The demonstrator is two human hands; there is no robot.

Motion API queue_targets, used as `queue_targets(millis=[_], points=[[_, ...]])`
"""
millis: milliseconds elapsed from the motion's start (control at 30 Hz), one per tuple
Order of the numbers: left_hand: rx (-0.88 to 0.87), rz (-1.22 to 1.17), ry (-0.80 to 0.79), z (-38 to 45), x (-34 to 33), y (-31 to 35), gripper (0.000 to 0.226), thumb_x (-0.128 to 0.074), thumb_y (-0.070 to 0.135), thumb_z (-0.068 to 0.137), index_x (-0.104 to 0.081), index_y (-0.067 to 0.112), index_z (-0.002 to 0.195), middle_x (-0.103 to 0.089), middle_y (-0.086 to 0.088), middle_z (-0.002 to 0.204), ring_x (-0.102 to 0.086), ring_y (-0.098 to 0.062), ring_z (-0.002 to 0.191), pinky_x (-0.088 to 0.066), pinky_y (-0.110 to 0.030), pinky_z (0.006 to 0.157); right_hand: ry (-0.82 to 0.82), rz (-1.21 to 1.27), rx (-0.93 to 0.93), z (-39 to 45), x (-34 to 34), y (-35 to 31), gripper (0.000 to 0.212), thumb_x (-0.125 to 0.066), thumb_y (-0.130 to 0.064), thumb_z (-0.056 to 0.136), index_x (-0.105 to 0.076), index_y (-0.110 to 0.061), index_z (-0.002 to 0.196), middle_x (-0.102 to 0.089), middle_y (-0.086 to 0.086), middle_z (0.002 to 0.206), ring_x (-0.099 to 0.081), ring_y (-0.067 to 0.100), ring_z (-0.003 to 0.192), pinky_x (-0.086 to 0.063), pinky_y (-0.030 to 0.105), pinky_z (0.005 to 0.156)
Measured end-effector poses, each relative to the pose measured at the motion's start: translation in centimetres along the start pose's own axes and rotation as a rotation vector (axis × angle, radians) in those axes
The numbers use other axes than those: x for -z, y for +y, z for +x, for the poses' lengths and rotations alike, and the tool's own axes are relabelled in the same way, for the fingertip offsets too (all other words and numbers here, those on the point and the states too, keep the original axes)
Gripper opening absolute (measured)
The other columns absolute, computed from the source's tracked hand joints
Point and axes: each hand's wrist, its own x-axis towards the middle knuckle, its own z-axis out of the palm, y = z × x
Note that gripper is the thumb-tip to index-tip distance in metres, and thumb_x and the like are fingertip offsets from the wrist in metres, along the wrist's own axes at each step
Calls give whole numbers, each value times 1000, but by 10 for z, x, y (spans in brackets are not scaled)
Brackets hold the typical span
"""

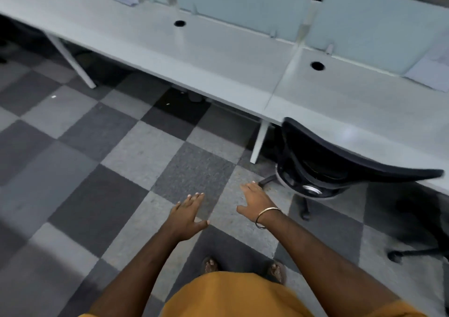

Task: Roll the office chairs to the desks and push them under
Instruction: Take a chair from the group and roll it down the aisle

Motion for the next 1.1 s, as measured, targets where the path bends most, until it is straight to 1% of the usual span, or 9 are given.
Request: queue_targets(millis=[100,200,300,400,467,600,767,933,1100], points=[[90,-69,64,-29,12,-48,101,-40,74,85,-7,24,167,-10,0,174,-6,-20,161,-13,-43,128,-51,-70,120,28,-7,-55,83,-64,-39,97,-22,-15,164,-20,13,170,-8,29,159,-12,38,129],[167,-141,128,-57,19,-89,102,-33,77,82,-14,23,167,-17,1,173,-8,-18,161,-13,-42,128,-89,-138,223,53,-9,-107,83,-64,-40,98,-21,-15,164,-20,12,171,-8,28,160,-14,39,129],[270,-190,168,-78,22,-124,95,-40,72,87,-17,25,166,-21,0,172,-13,-19,160,-16,-45,128,-124,-172,318,76,-11,-154,86,-66,-37,97,-19,-12,164,-24,13,169,-11,29,159,-16,37,127],[379,-260,182,-88,24,-158,97,-43,73,86,-14,27,166,-20,0,173,-17,-20,159,-19,-48,127,-142,-200,374,101,-10,-197,87,-66,-37,98,-16,-13,165,-27,14,168,-15,29,158,-20,37,125],[434,-287,196,-92,28,-179,93,-50,69,93,-12,27,167,-18,0,173,-16,-20,160,-17,-48,128,-171,-223,412,123,-12,-225,88,-66,-40,98,-15,-13,165,-28,16,167,-17,29,158,-22,38,124],[500,-325,263,-85,57,-213,84,-55,57,100,-16,26,167,-18,2,173,-14,-19,160,-14,-46,126,-213,-252,472,181,-12,-276,88,-68,-40,97,-18,-14,164,-31,17,165,-23,30,156,-26,40,124],[583,-402,304,-63,109,-264,98,-41,70,83,-15,26,166,-21,0,172,-16,-20,160,-19,-45,127,-265,-286,542,261,-3,-337,87,-70,-38,94,-24,-13,163,-38,16,161,-35,31,148,-31,37,121],[645,-469,393,-41,162,-311,93,-46,69,89,-15,28,166,-24,-1,172,-17,-20,159,-22,-47,126,-308,-393,638,332,10,-411,81,-65,-38,94,-27,-14,161,-43,16,157,-41,34,142,-37,44,116],[698,-532,482,-34,200,-359,90,-47,68,89,-19,29,165,-28,2,170,-20,-18,158,-25,-47,126,-327,-439,737,386,8,-500,80,-65,-40,93,-30,-16,160,-46,15,152,-44,34,139,-39,45,115]])
